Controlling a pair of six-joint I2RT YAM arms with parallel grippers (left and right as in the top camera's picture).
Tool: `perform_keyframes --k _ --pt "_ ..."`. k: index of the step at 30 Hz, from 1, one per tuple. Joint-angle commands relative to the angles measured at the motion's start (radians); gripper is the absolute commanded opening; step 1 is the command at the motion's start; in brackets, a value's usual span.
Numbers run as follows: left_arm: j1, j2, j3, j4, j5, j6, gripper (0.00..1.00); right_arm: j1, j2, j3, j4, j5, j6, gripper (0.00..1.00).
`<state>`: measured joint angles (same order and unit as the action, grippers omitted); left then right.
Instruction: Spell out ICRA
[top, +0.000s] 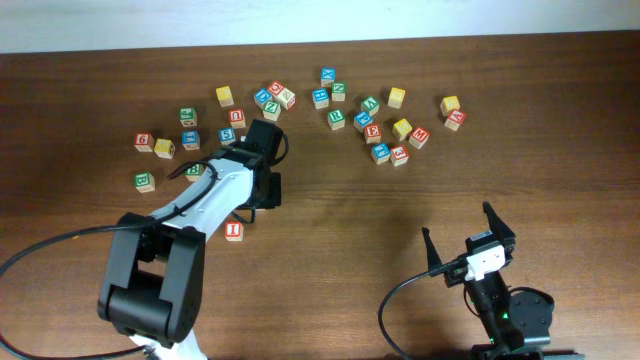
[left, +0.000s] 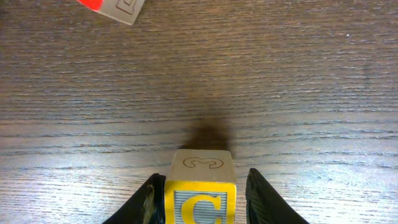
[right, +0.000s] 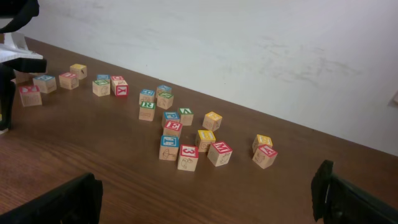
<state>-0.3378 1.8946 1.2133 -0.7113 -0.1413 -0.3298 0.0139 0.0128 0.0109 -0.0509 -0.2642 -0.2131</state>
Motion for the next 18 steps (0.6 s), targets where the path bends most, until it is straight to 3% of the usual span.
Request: perform_keyframes --k 1,3,7,18 --pt "0.002 0.007 0.003 -0.001 0.022 0.001 0.37 0.006 -0.006 -0.005 -0.005 -0.013 0.004 0.98" --pt "0.002 0.007 0.003 -0.001 0.022 0.001 0.42 0.006 -0.006 -0.005 -0.005 -0.013 0.004 0.99" --pt "0.002 0.007 -0.001 -0.001 0.022 0.000 0.43 0.006 -0.006 -0.005 -0.005 -0.013 0.004 0.98" --pt "0.002 0.007 -0.002 0.014 0.022 0.001 0.39 0.006 -0.006 -0.005 -0.005 -0.013 0.004 0.98"
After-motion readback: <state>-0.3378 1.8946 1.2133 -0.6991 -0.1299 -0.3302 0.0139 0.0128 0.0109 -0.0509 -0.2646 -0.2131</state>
